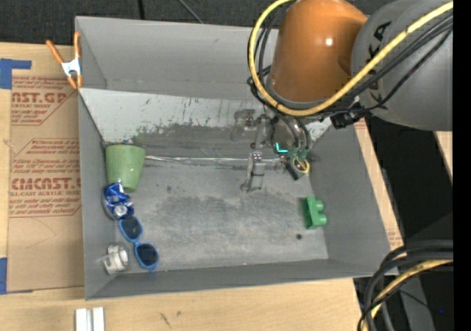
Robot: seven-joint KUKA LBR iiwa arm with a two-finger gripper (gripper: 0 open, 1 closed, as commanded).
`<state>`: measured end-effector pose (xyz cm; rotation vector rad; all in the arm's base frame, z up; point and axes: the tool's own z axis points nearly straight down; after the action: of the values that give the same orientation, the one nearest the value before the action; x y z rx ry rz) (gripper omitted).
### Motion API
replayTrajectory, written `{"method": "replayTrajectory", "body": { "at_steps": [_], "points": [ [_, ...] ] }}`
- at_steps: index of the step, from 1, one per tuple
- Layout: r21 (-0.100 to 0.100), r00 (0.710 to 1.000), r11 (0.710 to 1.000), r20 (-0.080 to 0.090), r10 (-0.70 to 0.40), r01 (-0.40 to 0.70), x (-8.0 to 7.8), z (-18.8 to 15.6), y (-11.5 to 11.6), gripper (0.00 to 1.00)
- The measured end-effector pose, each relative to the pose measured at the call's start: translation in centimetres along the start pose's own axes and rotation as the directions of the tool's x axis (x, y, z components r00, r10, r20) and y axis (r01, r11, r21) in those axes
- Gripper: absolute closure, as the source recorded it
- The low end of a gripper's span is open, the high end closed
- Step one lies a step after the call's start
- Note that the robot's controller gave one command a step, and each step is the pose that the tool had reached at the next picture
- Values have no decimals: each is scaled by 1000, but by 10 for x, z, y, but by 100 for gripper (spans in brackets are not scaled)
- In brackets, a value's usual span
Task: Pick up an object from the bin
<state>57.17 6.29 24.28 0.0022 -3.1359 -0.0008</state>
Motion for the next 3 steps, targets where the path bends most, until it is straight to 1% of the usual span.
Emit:
{"method": "replayTrajectory", "body": {
  "at_steps": [1,2,3],
  "points": [
    [0,996,996,-3,-94,94,43,141,49,0],
    [-3,998,998,4,-56,56,59,142,104,0],
    [9,982,982,7,-189,189,75,173,174,0]
  ]
}}
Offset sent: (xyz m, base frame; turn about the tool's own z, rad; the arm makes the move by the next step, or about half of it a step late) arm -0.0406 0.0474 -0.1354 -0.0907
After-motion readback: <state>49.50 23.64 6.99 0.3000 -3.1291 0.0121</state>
